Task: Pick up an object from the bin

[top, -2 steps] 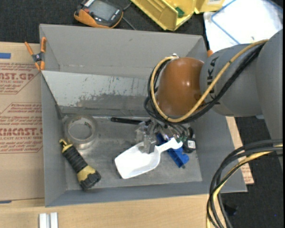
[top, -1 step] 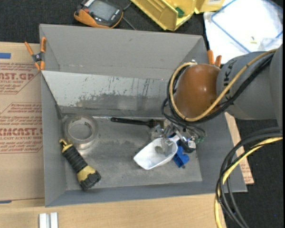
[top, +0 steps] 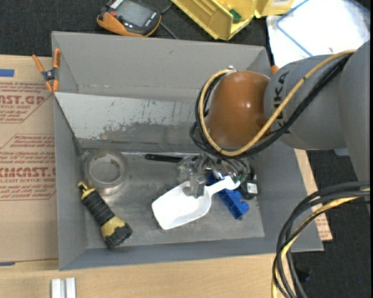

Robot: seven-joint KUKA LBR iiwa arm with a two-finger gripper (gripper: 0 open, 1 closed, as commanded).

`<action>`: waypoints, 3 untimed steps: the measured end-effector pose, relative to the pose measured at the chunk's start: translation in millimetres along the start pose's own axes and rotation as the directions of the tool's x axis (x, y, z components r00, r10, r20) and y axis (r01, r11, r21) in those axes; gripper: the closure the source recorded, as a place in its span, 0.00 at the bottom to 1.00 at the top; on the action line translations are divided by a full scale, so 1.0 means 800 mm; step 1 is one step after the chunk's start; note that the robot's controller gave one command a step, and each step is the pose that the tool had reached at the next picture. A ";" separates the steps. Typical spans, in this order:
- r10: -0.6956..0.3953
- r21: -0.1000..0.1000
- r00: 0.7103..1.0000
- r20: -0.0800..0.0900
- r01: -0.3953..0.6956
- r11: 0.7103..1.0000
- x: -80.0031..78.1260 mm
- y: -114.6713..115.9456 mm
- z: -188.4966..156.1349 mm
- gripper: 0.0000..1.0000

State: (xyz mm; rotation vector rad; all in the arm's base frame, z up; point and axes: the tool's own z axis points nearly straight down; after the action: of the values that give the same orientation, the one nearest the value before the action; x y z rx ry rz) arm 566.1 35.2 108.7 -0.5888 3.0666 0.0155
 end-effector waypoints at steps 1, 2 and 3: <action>-0.149 0.006 0.989 -0.003 0.149 0.989 0.042 -0.051 0.048 1.00; -0.192 0.002 0.981 0.009 0.192 0.981 0.051 -0.013 0.047 1.00; -0.192 0.002 0.981 0.009 0.192 0.981 0.051 -0.013 0.047 1.00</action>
Offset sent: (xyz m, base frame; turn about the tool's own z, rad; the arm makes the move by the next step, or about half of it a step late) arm -0.0342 -0.0254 -0.0387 -0.1941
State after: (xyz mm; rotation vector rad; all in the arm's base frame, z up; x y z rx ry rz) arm 532.5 11.0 70.6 -0.8793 2.9859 0.0140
